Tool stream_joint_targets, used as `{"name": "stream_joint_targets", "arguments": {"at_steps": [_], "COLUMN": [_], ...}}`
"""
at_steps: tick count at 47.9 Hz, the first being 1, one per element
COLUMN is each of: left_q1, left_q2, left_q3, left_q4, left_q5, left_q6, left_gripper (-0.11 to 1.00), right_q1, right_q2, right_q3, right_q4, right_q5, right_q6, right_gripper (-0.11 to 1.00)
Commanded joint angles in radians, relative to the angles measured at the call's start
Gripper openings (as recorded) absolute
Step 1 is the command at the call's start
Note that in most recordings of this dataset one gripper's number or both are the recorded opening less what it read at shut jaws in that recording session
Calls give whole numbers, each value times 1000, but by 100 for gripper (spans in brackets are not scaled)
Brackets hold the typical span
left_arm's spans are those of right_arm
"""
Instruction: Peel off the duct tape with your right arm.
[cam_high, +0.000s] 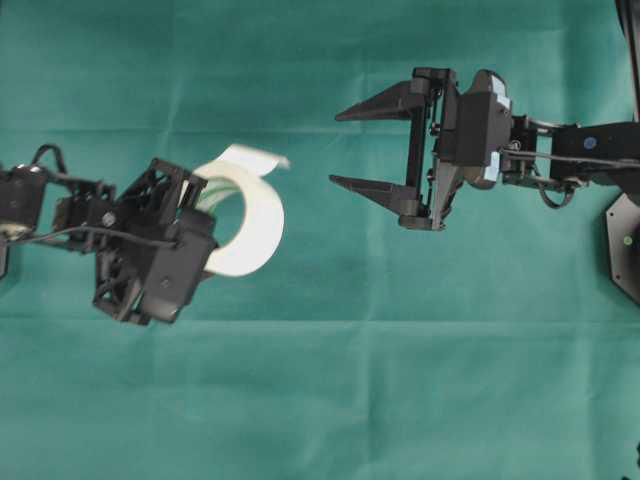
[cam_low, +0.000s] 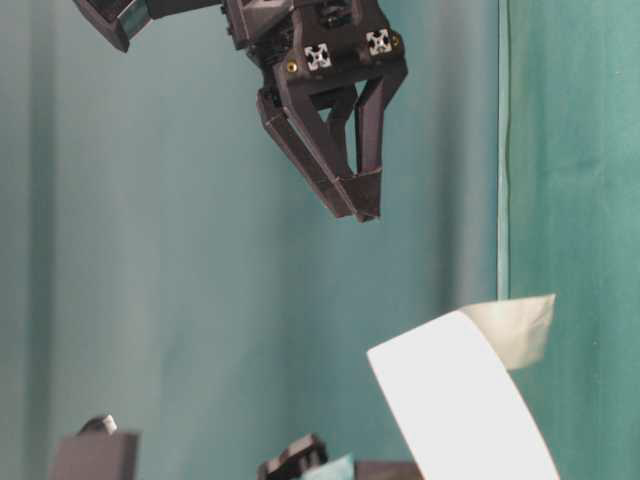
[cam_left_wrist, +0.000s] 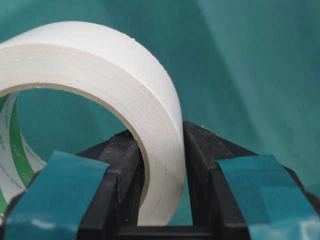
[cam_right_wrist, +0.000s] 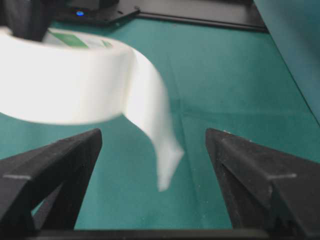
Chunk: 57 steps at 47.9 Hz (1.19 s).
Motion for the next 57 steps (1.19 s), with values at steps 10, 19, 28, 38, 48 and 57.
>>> {"name": "stream_joint_targets", "arguments": {"at_steps": [10, 19, 28, 38, 48, 57], "left_q1": [72, 123, 163, 198, 198, 198], "left_q2": [6, 8, 17, 66, 123, 158], "left_q3": [-51, -58, -74, -86, -84, -77], "left_q4": [6, 8, 8, 6, 6, 6], "left_q5": [15, 15, 15, 8, -3, -28], "left_q6": [8, 12, 15, 15, 14, 9], "left_gripper": [21, 21, 21, 21, 21, 21], "right_q1": [9, 12, 15, 18, 18, 18], "right_q2": [-21, -21, -23, -21, -21, -21], "right_q3": [-2, 5, 5, 9, 9, 11], "right_q4": [2, 2, 2, 2, 2, 2], "right_q5": [-9, -9, -9, -11, -11, -11], "right_q6": [2, 2, 2, 2, 2, 2], "right_gripper": [63, 63, 63, 63, 63, 63]}}
